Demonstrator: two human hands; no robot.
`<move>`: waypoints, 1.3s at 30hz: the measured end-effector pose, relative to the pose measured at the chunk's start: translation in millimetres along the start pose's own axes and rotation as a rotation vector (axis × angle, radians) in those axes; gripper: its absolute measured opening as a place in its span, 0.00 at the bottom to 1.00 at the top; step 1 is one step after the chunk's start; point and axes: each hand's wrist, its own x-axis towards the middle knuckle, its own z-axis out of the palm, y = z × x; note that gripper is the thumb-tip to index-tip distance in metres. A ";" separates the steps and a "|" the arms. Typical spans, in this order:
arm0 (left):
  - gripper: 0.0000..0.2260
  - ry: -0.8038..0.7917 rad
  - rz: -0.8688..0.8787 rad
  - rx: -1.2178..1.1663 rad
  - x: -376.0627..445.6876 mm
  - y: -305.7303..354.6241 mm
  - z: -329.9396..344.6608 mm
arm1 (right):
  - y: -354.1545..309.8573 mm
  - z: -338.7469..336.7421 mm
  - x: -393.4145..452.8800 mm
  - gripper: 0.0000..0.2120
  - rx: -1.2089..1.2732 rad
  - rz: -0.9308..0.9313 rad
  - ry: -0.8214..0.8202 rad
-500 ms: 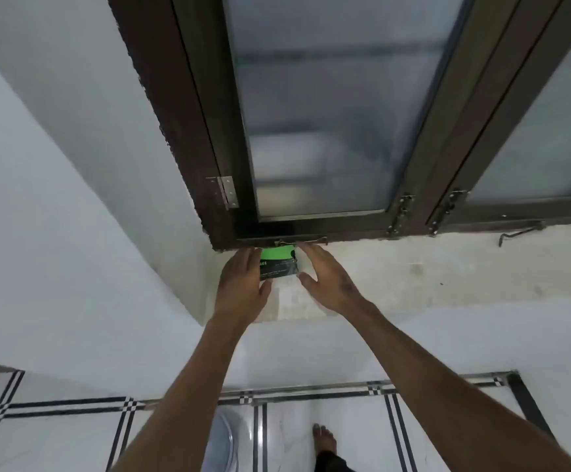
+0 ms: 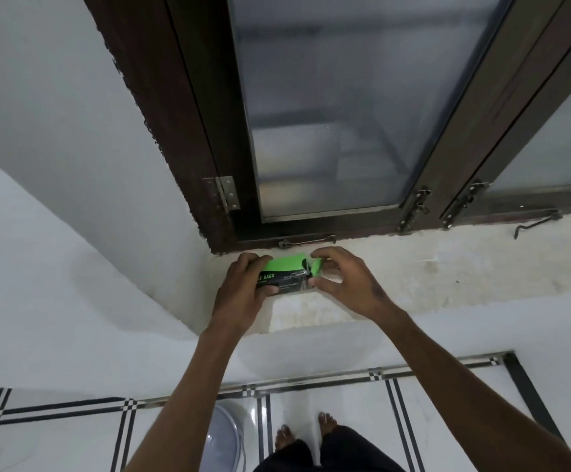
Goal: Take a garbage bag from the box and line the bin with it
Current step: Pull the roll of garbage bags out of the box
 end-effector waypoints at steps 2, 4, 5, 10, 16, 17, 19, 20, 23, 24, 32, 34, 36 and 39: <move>0.23 -0.016 0.025 -0.056 1.0 3.1 -2.4 | 3.7 -10.0 -10.9 0.15 0.025 -0.007 0.025; 0.23 -0.020 0.059 -0.076 1.5 8.4 -3.0 | 12.8 -16.1 -19.4 0.12 -0.016 -0.013 0.022; 0.24 -0.001 0.079 -0.085 1.6 11.9 -3.9 | 16.5 -17.1 -22.0 0.11 -0.039 0.010 0.052; 0.27 0.103 0.228 0.138 18.6 38.7 -11.3 | 14.8 -27.9 -28.8 0.11 0.131 0.208 0.336; 0.28 0.120 0.478 0.492 38.9 100.1 -19.1 | 13.8 -29.5 -29.8 0.12 0.898 0.490 0.151; 0.28 0.121 0.518 0.525 41.2 108.5 -19.9 | 16.3 -30.5 -28.9 0.13 0.951 0.494 0.140; 0.28 0.127 0.562 0.558 45.2 120.9 -22.3 | 20.2 -33.9 -27.4 0.13 1.073 0.519 0.133; 0.28 0.129 0.563 0.551 47.2 125.6 -23.4 | 22.5 -36.6 -27.2 0.12 1.131 0.528 0.122; 0.28 0.133 0.516 0.481 49.0 128.6 -23.7 | 28.8 -43.0 -28.5 0.11 1.231 0.504 0.073; 0.28 0.131 0.485 0.451 48.1 125.7 -22.5 | 31.4 -45.6 -29.3 0.11 1.207 0.481 0.076; 0.26 0.194 0.186 0.261 24.9 63.0 -3.8 | 53.6 -92.1 -53.4 0.11 0.919 0.445 0.259; 0.26 0.196 0.125 0.254 18.8 49.2 3.7 | 61.2 -100.6 -62.2 0.11 0.902 0.455 0.323; 0.27 0.182 0.067 0.287 14.1 38.4 12.4 | 66.8 -104.1 -71.1 0.10 0.877 0.458 0.359; 0.30 0.207 0.029 0.335 7.2 41.9 21.8 | 67.4 -103.7 -81.8 0.10 0.833 0.480 0.403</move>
